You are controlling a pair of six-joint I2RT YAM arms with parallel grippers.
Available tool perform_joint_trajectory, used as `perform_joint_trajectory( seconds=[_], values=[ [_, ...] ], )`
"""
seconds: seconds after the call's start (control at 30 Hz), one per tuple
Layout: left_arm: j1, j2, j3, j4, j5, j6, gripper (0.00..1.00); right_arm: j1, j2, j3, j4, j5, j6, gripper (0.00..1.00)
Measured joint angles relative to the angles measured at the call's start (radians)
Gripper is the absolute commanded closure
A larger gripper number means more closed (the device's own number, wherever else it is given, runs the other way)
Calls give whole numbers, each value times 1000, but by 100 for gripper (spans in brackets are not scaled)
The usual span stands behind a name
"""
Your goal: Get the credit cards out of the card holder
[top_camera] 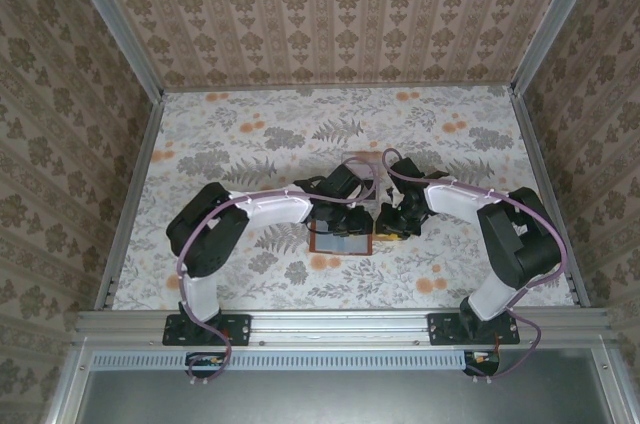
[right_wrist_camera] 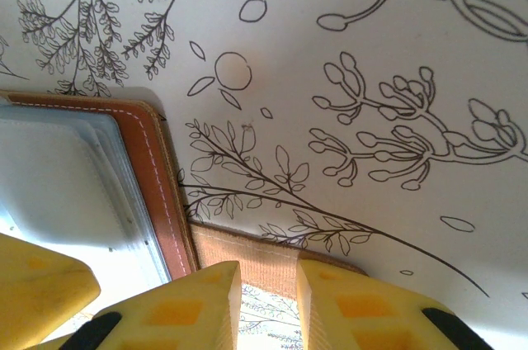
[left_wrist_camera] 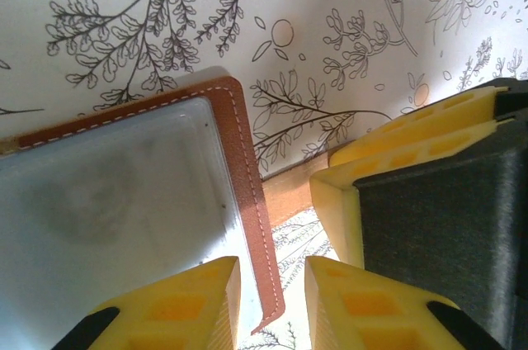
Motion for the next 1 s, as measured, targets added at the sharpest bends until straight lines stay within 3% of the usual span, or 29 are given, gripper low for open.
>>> perform_joint_trajectory(
  seconds=[0.47,1.0],
  values=[
    [-7,37,22,-43,-6,-4,73,0,0,0,0,0,-3,74],
    [-19,33,108,-293,-184,61,68,0,0,1,-1,0,-4,74]
  ],
)
